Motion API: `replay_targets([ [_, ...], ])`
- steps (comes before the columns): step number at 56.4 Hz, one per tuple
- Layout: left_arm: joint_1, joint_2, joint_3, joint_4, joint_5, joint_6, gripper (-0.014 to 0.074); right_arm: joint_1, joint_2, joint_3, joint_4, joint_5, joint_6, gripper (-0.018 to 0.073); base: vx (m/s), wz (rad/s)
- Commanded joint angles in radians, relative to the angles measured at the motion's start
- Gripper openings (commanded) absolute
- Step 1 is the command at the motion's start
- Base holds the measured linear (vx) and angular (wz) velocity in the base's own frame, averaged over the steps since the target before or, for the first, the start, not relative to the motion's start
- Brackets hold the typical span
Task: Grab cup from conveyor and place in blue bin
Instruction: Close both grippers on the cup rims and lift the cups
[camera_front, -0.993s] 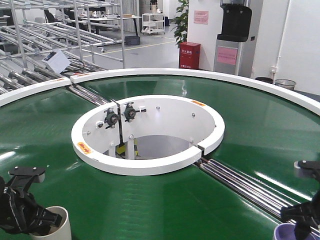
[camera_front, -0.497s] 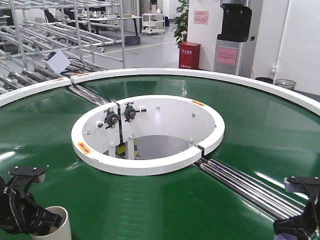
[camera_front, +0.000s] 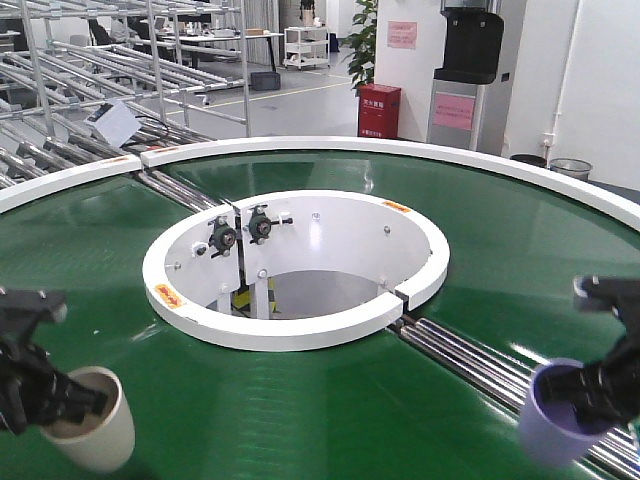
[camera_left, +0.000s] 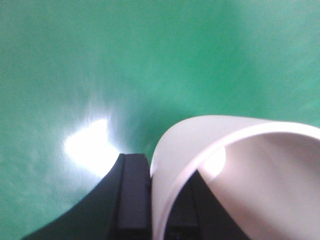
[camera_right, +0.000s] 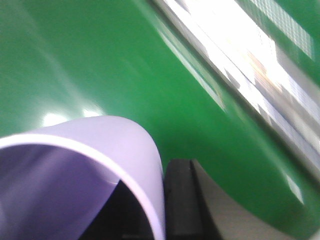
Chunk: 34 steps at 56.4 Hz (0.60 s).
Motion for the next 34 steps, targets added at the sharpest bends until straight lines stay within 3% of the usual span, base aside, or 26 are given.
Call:
replay_targets([
  [1,0.001,-0.139,-0.029,-0.088,-0.079,0.014,-0.0008,0.044,-0.113,-0.029,0.021,-0.124,-0.012,-0.0009,0.0,0.0],
  [18,0.001,-0.423,0.093,-0.243,-0.164,0.189,-0.0008,0.169,-0.269,-0.029,0.018,-0.238,0.035,-0.0009,0.0,0.0],
  [27,0.001,-0.598,0.249,-0.287,-0.259,0.192,-0.0008,0.186,-0.346,-0.026,0.014,-0.245,0.025,-0.0009,0.0,0.0],
  [34,0.001,-0.704,0.274,-0.283,-0.284,0.192,-0.0007,0.183,-0.399,-0.026,-0.014,-0.248,0.023,-0.0009,0.0,0.0],
])
